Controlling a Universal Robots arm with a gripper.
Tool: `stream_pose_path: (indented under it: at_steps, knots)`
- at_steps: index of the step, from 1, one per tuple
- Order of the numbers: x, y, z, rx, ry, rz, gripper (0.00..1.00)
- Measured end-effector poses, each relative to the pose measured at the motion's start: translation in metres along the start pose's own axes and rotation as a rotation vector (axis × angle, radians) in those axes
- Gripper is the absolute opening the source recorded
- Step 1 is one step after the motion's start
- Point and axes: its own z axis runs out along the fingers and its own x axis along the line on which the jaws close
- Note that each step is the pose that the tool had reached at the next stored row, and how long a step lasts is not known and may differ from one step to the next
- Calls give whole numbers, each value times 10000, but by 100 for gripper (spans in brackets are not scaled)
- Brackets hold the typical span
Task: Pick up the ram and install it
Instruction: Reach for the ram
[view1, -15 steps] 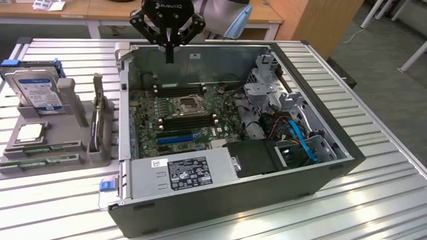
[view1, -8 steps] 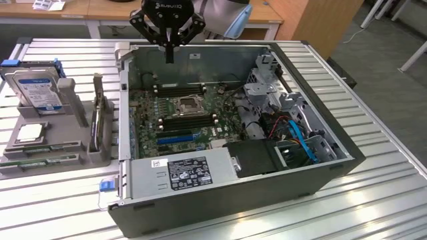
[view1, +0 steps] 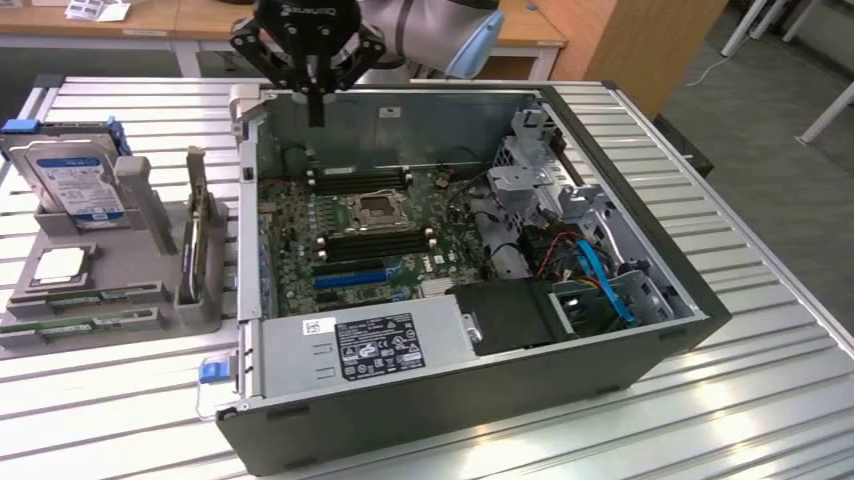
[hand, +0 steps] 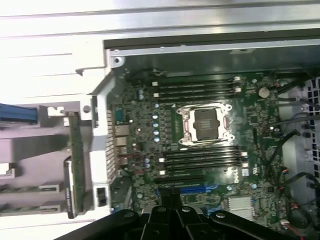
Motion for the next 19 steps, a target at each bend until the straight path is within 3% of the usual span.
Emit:
stream_pose_path:
  at_steps: [19]
  knots:
    - [861,-82,-14,1,0,-1,10]
